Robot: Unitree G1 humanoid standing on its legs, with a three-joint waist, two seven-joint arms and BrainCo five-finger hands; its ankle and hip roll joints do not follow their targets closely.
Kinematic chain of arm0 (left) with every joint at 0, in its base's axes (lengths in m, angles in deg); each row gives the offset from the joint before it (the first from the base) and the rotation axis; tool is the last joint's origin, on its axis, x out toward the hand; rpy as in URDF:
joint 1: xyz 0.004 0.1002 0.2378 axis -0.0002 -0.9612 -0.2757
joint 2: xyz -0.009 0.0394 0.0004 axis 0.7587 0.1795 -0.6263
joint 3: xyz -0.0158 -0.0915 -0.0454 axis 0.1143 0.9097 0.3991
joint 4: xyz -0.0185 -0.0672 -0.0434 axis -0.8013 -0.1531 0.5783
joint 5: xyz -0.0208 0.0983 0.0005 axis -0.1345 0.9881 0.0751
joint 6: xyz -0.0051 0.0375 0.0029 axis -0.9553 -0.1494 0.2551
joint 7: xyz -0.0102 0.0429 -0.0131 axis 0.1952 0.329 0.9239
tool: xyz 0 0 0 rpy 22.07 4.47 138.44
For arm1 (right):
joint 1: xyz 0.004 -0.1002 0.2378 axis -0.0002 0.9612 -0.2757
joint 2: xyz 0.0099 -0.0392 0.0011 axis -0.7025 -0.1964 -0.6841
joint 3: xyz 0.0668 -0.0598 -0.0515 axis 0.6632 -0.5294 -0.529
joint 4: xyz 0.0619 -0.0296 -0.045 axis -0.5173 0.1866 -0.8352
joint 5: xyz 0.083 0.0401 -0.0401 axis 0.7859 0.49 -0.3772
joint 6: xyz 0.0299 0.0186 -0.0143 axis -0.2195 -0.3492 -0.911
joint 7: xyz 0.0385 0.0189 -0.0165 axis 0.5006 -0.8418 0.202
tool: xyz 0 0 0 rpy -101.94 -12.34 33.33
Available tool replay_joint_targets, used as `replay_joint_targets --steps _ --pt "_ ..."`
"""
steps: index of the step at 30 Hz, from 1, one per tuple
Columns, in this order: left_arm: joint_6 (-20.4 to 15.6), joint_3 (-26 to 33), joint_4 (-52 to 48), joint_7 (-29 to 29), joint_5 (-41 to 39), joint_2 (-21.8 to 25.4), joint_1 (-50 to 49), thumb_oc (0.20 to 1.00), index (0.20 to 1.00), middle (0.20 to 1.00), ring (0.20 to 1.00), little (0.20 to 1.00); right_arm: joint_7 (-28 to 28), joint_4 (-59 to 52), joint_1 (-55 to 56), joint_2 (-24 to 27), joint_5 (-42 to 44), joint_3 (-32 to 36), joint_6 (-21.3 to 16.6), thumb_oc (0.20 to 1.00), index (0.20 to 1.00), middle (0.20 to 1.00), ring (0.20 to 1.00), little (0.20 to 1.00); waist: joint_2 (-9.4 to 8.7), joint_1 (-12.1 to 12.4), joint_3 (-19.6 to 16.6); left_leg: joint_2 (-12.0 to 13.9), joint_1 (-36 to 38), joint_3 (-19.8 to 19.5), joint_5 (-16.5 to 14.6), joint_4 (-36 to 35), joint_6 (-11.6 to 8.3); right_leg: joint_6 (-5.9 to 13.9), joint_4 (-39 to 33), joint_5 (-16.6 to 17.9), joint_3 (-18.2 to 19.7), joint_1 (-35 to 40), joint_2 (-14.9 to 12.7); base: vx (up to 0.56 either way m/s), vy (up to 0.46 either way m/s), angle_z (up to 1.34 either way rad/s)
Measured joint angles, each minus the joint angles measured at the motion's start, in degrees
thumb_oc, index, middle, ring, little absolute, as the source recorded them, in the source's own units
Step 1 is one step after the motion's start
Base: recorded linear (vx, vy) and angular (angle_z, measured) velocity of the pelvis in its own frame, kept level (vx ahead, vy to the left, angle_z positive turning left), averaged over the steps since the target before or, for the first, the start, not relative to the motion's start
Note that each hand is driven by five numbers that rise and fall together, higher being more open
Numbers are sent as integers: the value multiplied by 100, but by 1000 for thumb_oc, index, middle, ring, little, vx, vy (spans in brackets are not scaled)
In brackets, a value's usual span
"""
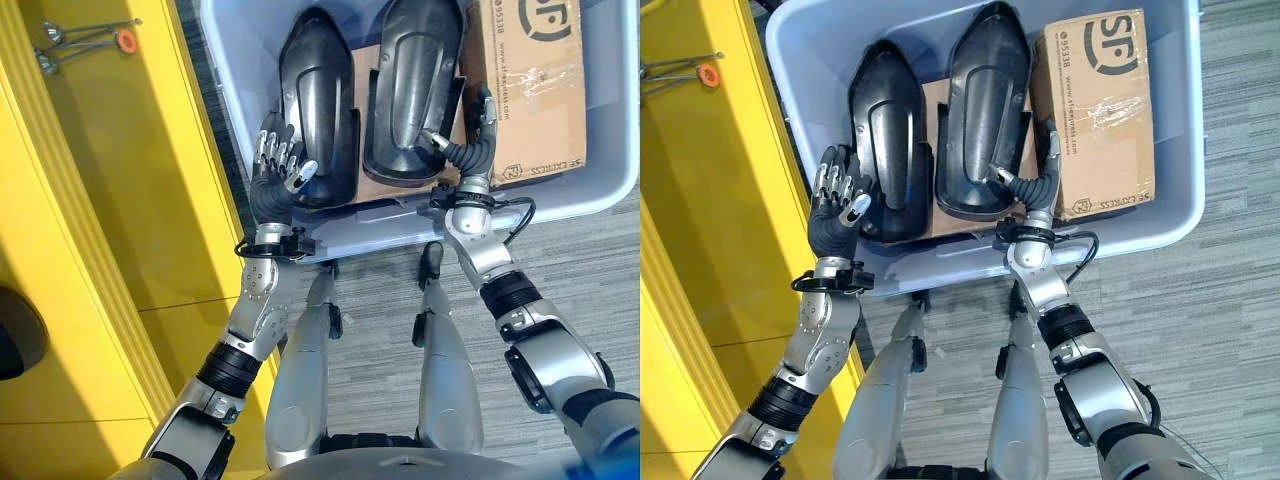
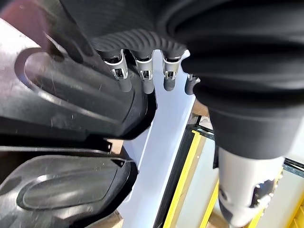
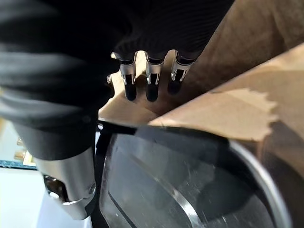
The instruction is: Move parts from the plastic box to the shelf.
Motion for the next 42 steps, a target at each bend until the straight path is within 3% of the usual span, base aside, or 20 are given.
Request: replay_joint_targets --steps 8,27,28,29,38,42 --pt "-10 -54 0 -1 -19 33 22 1000 1000 1000 1000 1000 47 117 -129 8 1 -9 -8 1000 1000 1000 1000 1000 9 12 53 -28 -261 -29 6 141 9 5 -2 -4 -3 -181 -22 0 0 0" --pt "-48 -132 0 -9 -195 114 151 1000 1000 1000 1000 1000 146 2100 -1696 305 628 -24 -46 1000 1000 1000 1000 1000 25 146 64 -42 -1082 -161 6 631 14 11 492 -12 13 -974 -60 1 7 1" --pt "-48 -135 0 -11 -194 114 186 1000 1000 1000 1000 1000 140 2128 -1755 313 648 -40 -45 944 944 944 944 944 26 147 64 -44 -1126 -162 12 651 23 13 513 -11 15 -1016 -62 0 0 0" --pt "-49 -177 0 -11 -195 114 217 1000 1000 1000 1000 1000 135 2333 -1882 309 658 -105 -49 200 200 200 200 200 25 143 64 -53 -1211 -165 12 722 23 10 598 -15 23 -1117 -63 0 0 0" --pt "-48 -220 0 -9 -195 113 256 1000 1000 1000 1000 1000 73 2204 -1847 447 645 -143 -44 200 200 200 200 200 25 142 64 -39 -1165 -163 39 734 53 -23 749 -51 39 -1137 -71 0 0 0" --pt "-50 -223 0 -13 -195 115 244 1000 1000 1000 1000 1000 -121 2042 -1561 482 661 -186 181 200 200 200 200 200 19 154 65 -45 -740 -154 44 682 61 -24 710 -52 36 -724 -77 0 0 0"
